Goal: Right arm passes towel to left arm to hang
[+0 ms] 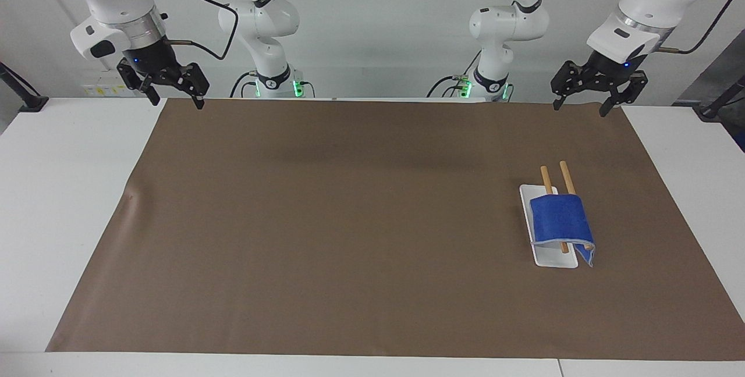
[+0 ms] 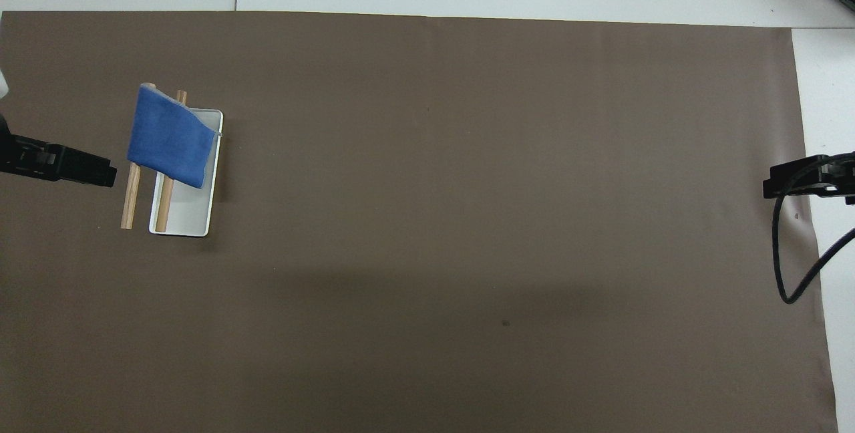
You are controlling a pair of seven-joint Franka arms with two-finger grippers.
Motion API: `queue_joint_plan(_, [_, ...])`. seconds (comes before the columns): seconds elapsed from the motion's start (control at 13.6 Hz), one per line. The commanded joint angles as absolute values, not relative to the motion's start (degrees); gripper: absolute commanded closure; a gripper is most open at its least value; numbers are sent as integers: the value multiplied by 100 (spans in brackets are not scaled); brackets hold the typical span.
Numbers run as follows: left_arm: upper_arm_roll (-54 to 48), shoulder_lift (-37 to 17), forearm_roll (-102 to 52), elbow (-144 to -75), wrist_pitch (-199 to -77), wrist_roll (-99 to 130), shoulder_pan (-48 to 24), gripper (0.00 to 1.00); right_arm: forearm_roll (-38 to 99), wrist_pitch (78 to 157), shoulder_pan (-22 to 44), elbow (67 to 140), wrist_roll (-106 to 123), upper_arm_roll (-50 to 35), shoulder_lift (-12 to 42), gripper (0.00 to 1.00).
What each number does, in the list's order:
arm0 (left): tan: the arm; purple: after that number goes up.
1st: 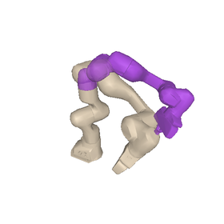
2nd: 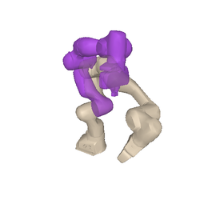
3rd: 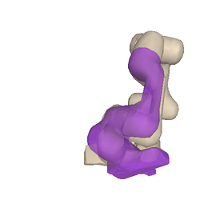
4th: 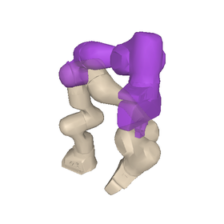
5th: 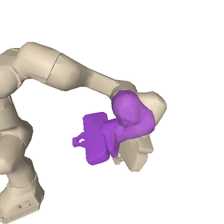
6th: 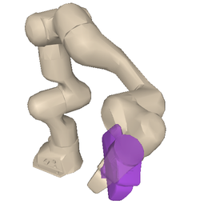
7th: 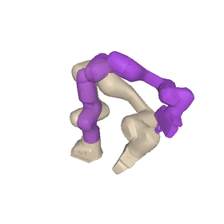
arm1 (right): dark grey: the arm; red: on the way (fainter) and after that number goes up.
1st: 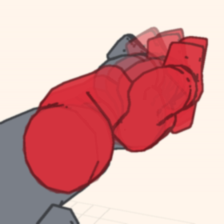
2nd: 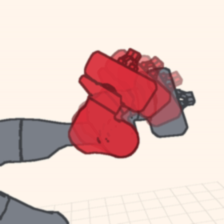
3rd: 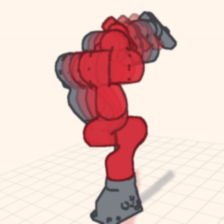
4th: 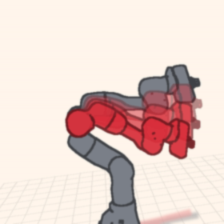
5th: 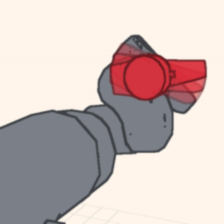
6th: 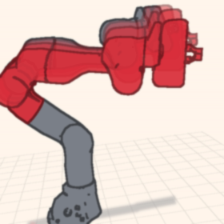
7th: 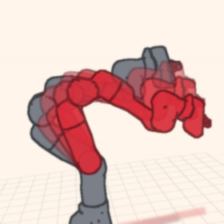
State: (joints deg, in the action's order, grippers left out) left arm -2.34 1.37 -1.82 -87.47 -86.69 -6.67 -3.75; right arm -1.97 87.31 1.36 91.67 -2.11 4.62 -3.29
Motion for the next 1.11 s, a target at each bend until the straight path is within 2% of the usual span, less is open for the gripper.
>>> queue_joint_plan(0.0, [61,70,26,-8543,-8412,-520,-721,0,-211,8657,123,9237,-114,475,-422,0])
queue_joint_plan(1.03, [61,228,105,-8885,-8613,-176,-650,0,-211,8657,123,9246,-114,475,-422,0])
